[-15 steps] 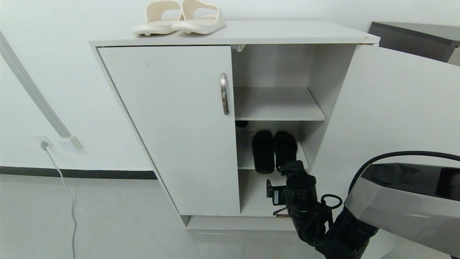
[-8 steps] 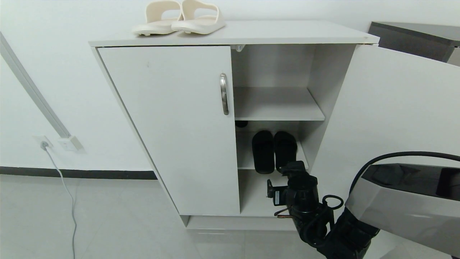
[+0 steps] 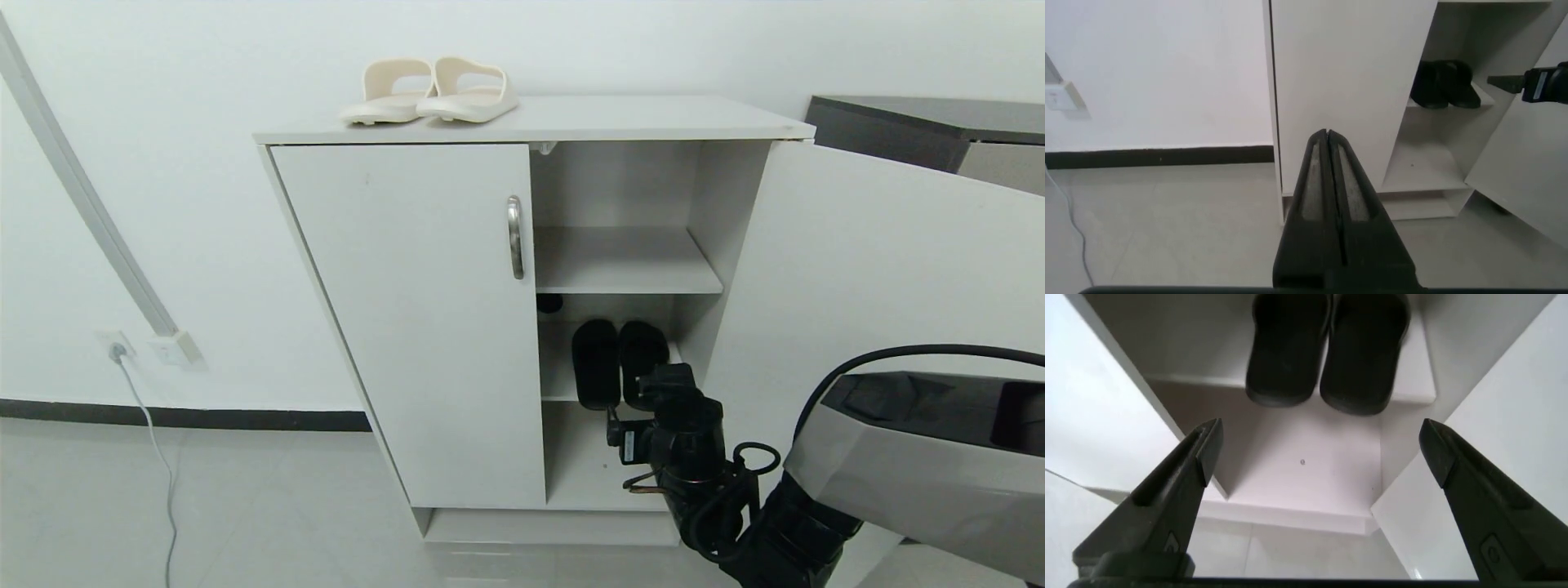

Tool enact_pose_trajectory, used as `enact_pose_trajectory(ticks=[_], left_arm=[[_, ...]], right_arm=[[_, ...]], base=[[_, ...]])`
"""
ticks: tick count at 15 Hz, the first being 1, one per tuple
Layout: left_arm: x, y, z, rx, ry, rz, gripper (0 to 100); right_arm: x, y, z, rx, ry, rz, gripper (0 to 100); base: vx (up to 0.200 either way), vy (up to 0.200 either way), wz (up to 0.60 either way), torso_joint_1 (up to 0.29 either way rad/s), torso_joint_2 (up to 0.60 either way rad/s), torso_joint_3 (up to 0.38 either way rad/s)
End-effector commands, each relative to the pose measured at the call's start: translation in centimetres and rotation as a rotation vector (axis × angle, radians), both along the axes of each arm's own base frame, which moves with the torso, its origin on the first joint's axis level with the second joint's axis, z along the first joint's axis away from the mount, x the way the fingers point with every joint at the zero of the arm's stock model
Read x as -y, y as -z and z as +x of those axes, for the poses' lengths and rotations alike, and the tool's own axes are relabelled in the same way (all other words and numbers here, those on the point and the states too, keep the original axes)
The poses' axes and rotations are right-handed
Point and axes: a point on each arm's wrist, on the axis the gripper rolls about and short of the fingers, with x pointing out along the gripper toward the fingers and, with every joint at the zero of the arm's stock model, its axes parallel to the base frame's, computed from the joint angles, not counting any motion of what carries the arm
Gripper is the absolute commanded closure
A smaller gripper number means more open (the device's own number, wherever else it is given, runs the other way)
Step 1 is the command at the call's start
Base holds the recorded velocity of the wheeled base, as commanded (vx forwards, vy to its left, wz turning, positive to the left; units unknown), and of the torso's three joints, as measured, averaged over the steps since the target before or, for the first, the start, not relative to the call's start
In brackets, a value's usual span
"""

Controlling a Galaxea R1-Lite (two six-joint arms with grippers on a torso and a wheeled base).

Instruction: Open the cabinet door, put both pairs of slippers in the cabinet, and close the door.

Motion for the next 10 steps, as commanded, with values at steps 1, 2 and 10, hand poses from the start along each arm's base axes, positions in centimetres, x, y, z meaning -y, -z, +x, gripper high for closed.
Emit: enact_pose_trajectory(ticks=[1,2,10], left_arm=[[0.0,0.0,0.0,-0.001,0.000,0.000,100],[0.0,0.0,0.0,-0.001,0.000,0.000,100],[0.0,0.0,0.0,-0.002,0.000,-0.002,100]], right_arm=[[0.0,0.0,0.0,0.001,-0.003,0.000,0],[0.0,-0.4,-0.4,0.006,-0.011,0.008,0],[0.3,-2.5,-2.5,0.016,-0.109,0.014,0]], base=[[0.000,0.000,0.00,0.002,0.00,0.203],[0.000,0.000,0.00,0.002,0.01,0.159],[0.000,0.000,0.00,0.001,0.00,0.018]])
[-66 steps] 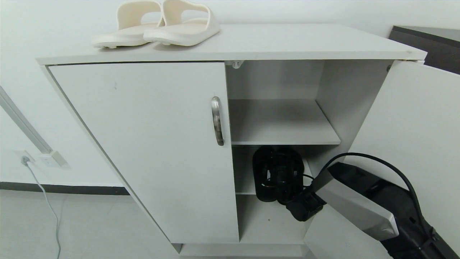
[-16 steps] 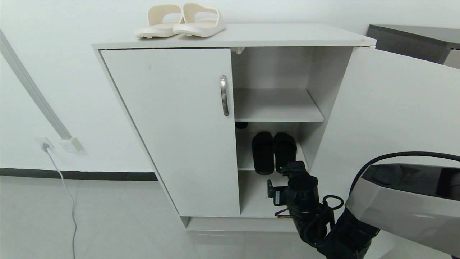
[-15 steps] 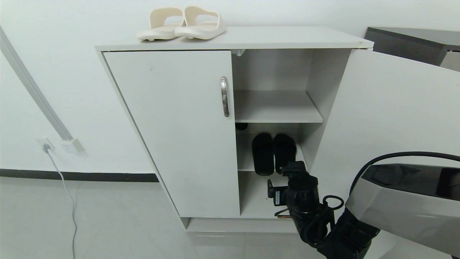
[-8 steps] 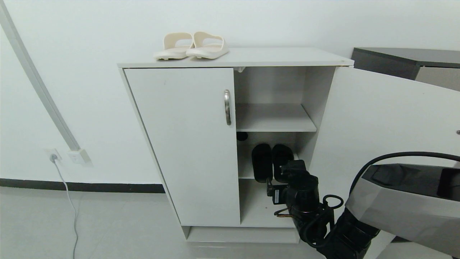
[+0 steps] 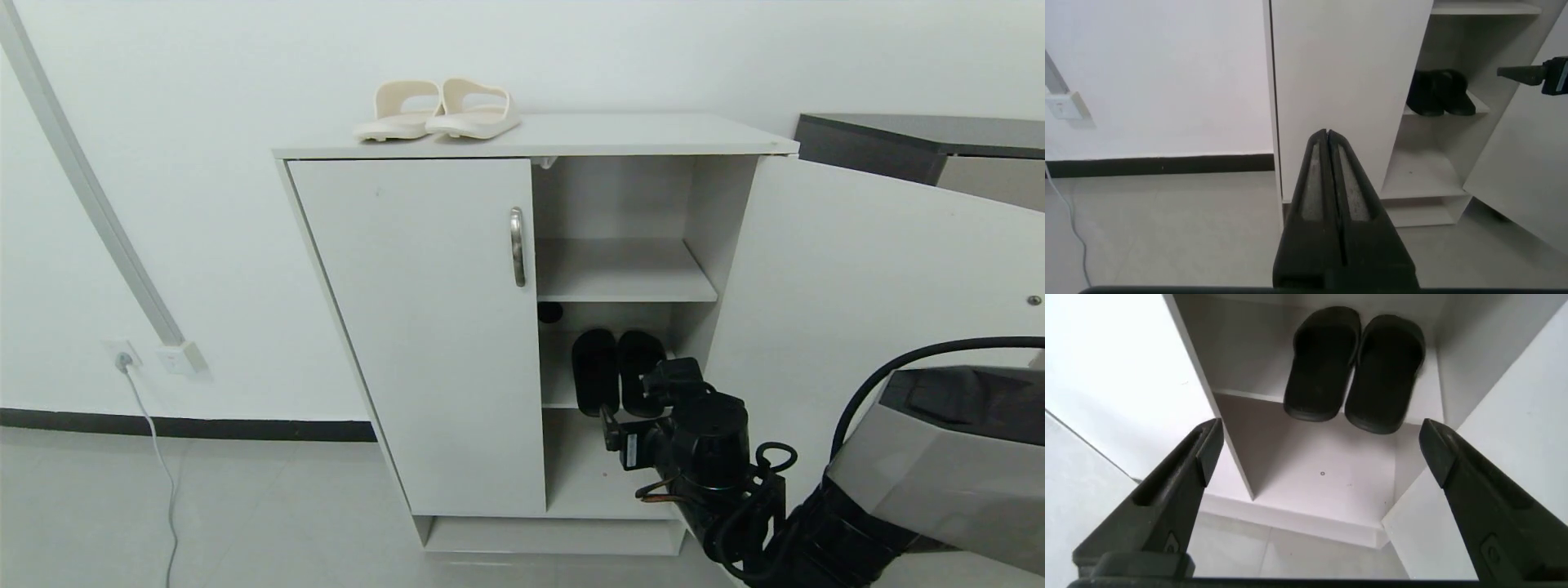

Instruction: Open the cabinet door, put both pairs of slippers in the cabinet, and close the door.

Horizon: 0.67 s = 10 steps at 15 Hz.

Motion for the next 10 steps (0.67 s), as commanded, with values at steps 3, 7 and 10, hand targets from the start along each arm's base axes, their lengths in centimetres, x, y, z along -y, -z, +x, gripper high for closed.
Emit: enact_pose_trajectory(ticks=[3,7,10], left_arm=[[0.00,0.00,0.01,-0.001,0.000,0.000,100],[0.00,0.00,0.01,-0.001,0.000,0.000,100],[0.00,0.00,0.01,-0.002,0.000,-0.002,100]], right_arm=[[0.07,0.06,-0.37,-0.005,-0.007,-0.007,0],[0.07,0.31,-0.36,-0.011,-0.007,-0.013,0],[0.05,0.60,-0.34,-0.016,-0.005,-0.018,0]], base=[[0.000,0.067,0.00,0.001,0.00,0.002],[0.000,0.200,0.00,0.004,0.00,0.002],[0.000,0.200,0.00,0.004,0.00,0.002]])
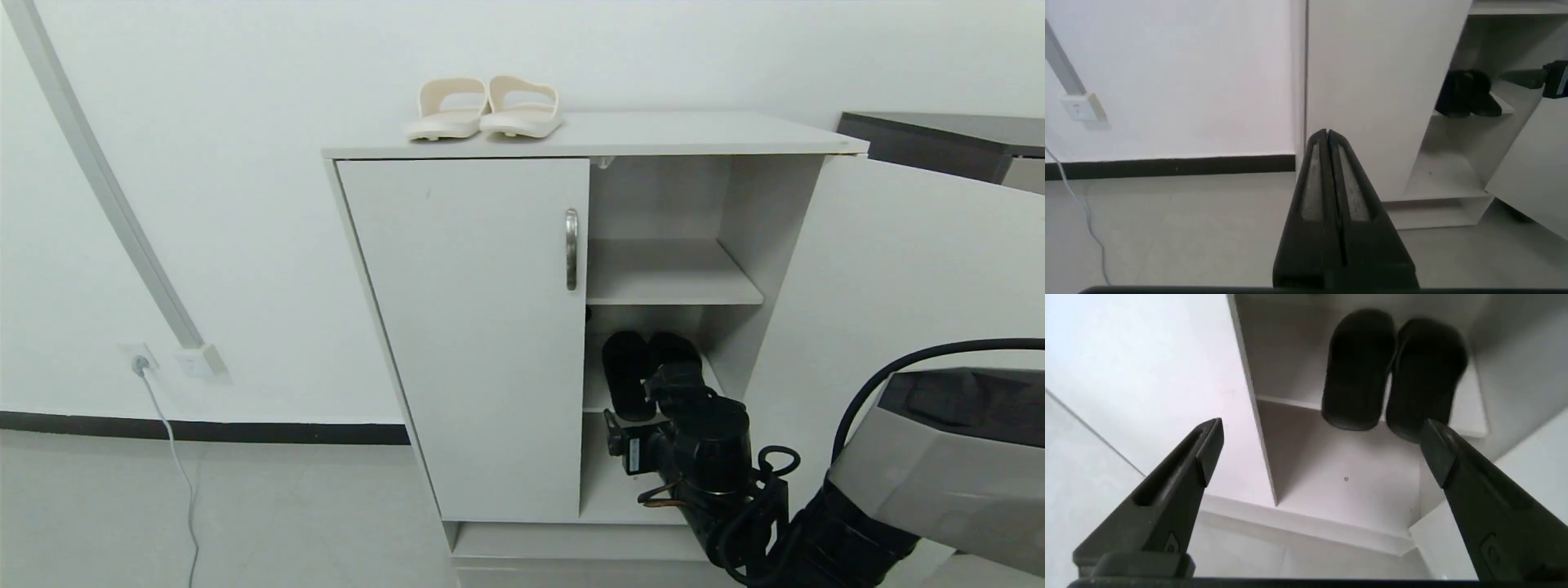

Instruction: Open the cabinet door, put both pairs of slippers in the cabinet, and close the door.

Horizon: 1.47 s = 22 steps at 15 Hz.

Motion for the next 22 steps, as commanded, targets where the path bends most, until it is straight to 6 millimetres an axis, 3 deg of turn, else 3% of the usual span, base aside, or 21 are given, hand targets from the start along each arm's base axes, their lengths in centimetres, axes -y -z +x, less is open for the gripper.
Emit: enact_pose_trajectory(ticks=[1,8,13,22], left_arm=[[0.0,0.0,0.0,-0.001,0.000,0.000,100],[0.0,0.0,0.0,-0.001,0.000,-0.001,100],[0.0,0.0,0.0,-0.001,-0.001,-0.001,100],[0.0,0.0,0.0,-0.001,-0.001,0.000,100]], right_arm=[[-0.1,0.3,0.0,-0.005,-0.002,-0.004,0],[0.1,0.5,-0.1,-0.003,-0.002,-0.023,0],[0.3,1.6,0.3,0.070,-0.010,-0.031,0],[0.8,1.8,0.6,0.078,-0.023,-0.028,0]], base=[[0.000,0.200,0.00,0.002,-0.01,-0.002],[0.000,0.200,0.00,0.002,0.00,0.002],[0.000,0.000,0.00,0.000,0.00,0.000],[0.000,0.000,0.00,0.000,0.00,0.000]])
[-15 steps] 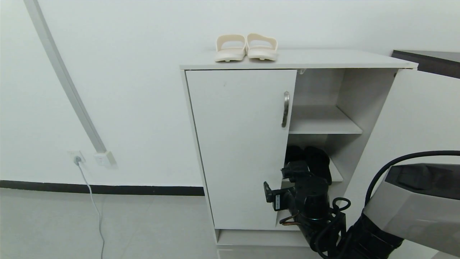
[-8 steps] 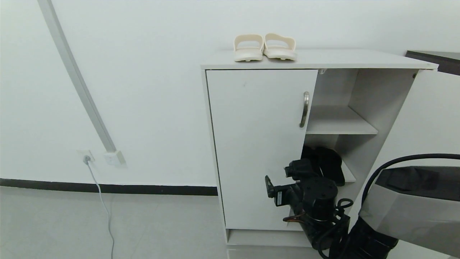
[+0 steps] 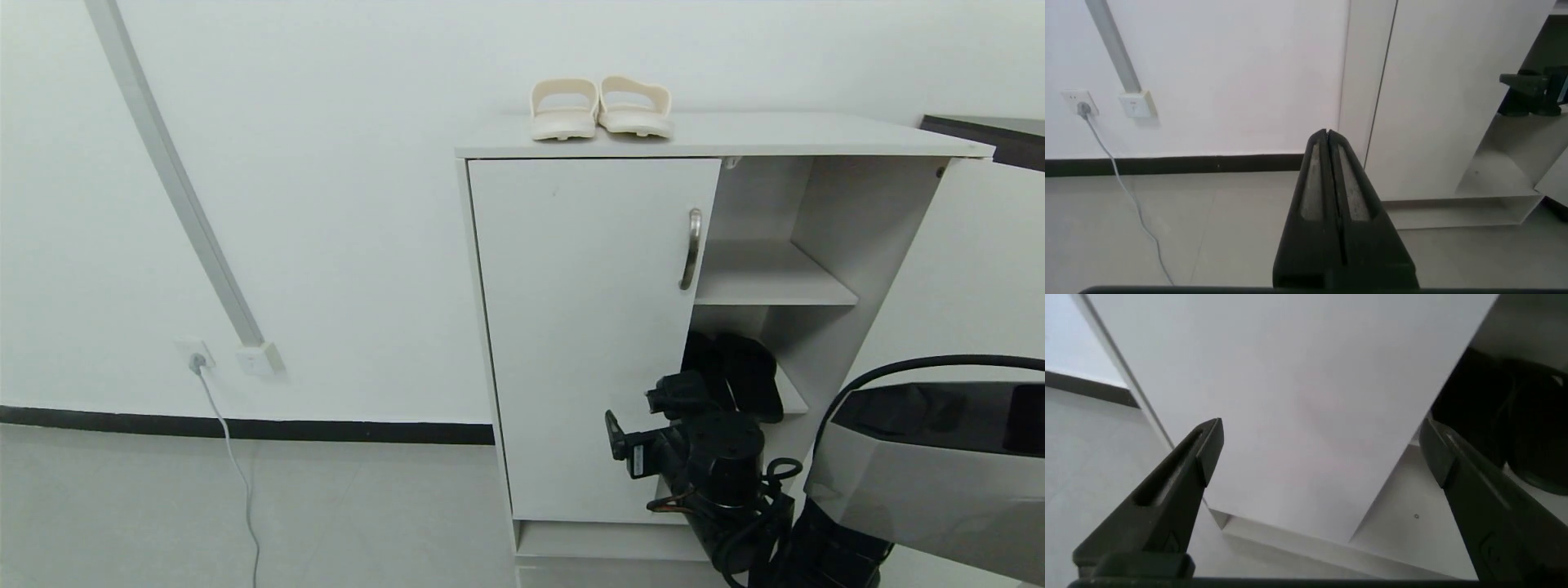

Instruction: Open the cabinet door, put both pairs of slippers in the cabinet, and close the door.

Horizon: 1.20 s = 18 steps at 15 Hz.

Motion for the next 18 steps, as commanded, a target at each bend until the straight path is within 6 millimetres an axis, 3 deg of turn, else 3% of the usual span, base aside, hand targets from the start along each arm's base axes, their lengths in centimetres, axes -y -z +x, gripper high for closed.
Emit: enact_pose_trajectory(ticks=[1,7,18], left_arm=[[0.00,0.00,0.01,-0.001,-0.001,0.000,100],[0.00,0.00,0.01,-0.001,0.001,0.000,100],[0.00,0.00,0.01,-0.001,-0.001,0.000,100]], right_arm=[[-0.06,0.19,-0.02,-0.004,-0.002,-0.004,0],[-0.07,0.17,-0.02,-0.003,-0.003,-0.002,0],[-0.05,0.27,-0.03,-0.006,-0.003,-0.005,0]], base=[[0.000,0.000,0.00,0.000,0.00,0.000],[0.000,0.000,0.00,0.003,-0.03,-0.030],[0.000,0.000,0.00,0.096,-0.42,-0.328]])
